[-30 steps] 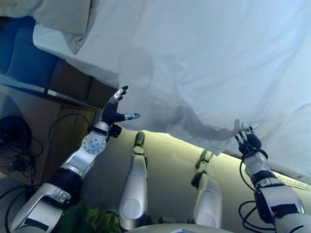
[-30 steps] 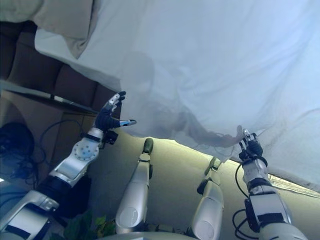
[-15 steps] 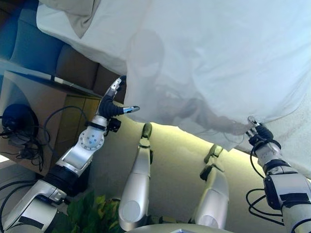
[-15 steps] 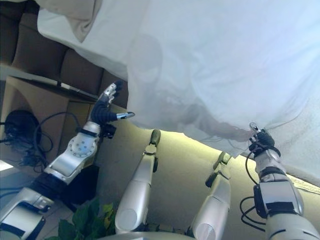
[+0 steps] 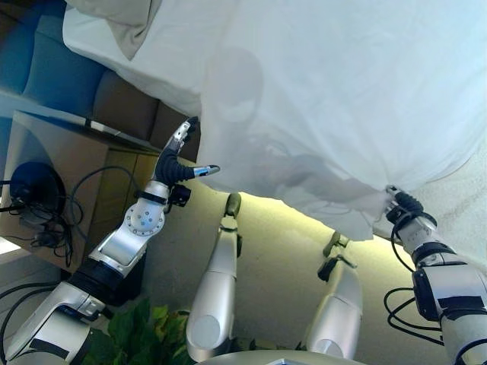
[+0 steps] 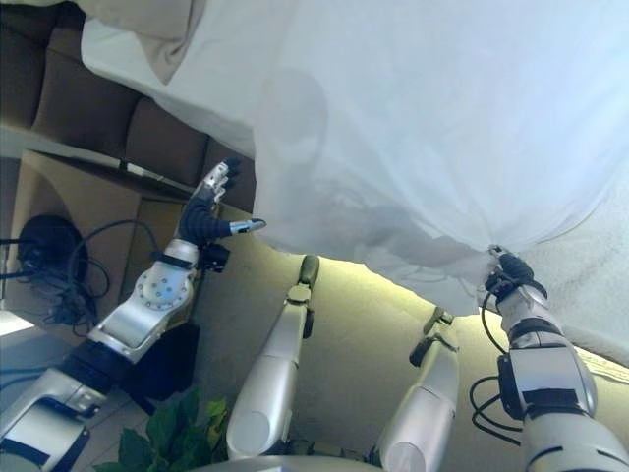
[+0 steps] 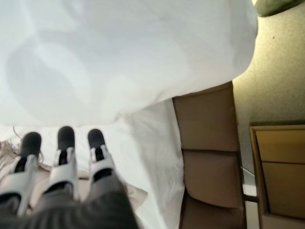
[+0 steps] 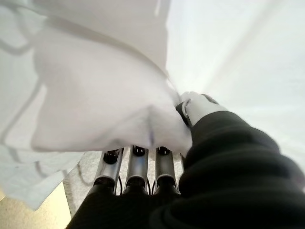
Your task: Make the bed neatly
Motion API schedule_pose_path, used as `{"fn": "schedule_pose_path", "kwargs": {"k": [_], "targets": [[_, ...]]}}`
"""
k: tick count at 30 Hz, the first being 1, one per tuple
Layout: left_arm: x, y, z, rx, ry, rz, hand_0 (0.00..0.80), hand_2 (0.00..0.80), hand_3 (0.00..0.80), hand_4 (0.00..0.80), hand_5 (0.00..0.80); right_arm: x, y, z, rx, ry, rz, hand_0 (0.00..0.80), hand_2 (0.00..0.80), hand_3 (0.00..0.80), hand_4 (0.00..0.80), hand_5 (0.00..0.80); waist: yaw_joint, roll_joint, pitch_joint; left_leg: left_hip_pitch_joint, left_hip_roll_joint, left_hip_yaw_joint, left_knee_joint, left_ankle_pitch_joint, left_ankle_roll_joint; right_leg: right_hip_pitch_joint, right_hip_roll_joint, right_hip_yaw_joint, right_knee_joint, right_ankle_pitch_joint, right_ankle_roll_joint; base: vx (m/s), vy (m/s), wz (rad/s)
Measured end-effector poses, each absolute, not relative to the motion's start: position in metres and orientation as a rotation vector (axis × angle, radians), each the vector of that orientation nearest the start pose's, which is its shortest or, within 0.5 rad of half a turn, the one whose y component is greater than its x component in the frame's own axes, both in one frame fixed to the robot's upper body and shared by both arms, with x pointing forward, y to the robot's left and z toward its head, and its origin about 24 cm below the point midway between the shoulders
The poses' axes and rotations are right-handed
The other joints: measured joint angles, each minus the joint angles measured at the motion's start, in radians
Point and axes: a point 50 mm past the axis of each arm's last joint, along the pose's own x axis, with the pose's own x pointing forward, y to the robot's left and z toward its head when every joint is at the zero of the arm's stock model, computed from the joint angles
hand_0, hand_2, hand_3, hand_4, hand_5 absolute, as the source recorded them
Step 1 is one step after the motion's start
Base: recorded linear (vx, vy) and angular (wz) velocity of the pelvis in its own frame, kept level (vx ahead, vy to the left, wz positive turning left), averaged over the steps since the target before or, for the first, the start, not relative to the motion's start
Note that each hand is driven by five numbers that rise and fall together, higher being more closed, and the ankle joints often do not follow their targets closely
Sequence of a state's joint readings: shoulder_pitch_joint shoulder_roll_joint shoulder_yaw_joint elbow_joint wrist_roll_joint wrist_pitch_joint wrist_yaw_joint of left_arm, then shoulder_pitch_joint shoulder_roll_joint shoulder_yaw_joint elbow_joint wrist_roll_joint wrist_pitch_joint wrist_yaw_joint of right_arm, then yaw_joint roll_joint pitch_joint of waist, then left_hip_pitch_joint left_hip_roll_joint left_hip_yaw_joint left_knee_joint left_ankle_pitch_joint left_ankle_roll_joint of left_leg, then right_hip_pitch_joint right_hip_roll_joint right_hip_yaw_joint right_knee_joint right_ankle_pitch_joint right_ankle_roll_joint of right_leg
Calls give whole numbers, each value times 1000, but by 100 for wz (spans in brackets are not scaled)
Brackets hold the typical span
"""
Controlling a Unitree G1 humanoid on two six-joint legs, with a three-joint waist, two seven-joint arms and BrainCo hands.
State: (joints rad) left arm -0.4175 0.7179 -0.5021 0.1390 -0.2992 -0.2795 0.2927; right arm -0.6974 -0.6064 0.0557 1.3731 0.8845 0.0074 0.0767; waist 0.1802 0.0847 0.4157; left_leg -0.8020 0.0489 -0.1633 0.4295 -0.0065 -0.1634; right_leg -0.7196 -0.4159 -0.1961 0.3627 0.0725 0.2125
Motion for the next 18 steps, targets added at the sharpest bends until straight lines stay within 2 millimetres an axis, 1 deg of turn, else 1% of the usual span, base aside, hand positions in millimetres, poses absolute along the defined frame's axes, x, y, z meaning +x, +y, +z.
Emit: {"fn": "schedule_pose_path", "kwargs": {"k": [2,4,8,12,14,16,18], "targets": [[306,176,128,411,-384,-167,0,0,0,0,0,305,-342,18,370,434,-510,800,800,800,800,800,-2,0,-5,1,1,1,0,0,0,0,5,10,-2,0,0,-1,44,-2],[305,171,125,399,-380,-166,0,0,0,0,0,302,-338,11,356,469,-500,800,800,800,800,800,-5,0,-22,3,1,3,-1,0,0,0,9,22,-7,0,0,-12,67,-3],[300,163,112,362,-349,-162,0,0,0,0,0,293,-327,-10,340,548,-478,800,800,800,800,800,-26,-5,-83,6,2,13,-2,-2,3,5,10,28,-19,2,3,-15,114,-2],[293,156,98,315,-320,-141,0,0,0,0,0,284,-322,-22,329,590,-471,800,800,800,800,800,-44,-4,-112,40,1,52,-3,-13,15,21,14,78,-42,2,4,-13,155,-13],[288,157,89,303,-294,-127,0,0,0,0,0,284,-318,-25,316,604,-456,800,800,800,800,800,-62,0,-129,41,0,59,-7,-14,16,22,21,102,-58,2,4,-7,136,-9],[285,156,84,286,-282,-111,0,0,0,0,0,281,-318,-28,314,611,-451,800,800,800,800,800,-66,0,-133,42,0,65,-12,-15,17,24,29,120,-77,10,13,-18,120,-5],[282,158,80,281,-270,-94,0,0,0,0,0,280,-317,-29,318,610,-438,800,800,800,800,800,-69,0,-133,42,0,74,-16,-16,19,25,29,127,-89,22,27,-18,77,-8]]}}
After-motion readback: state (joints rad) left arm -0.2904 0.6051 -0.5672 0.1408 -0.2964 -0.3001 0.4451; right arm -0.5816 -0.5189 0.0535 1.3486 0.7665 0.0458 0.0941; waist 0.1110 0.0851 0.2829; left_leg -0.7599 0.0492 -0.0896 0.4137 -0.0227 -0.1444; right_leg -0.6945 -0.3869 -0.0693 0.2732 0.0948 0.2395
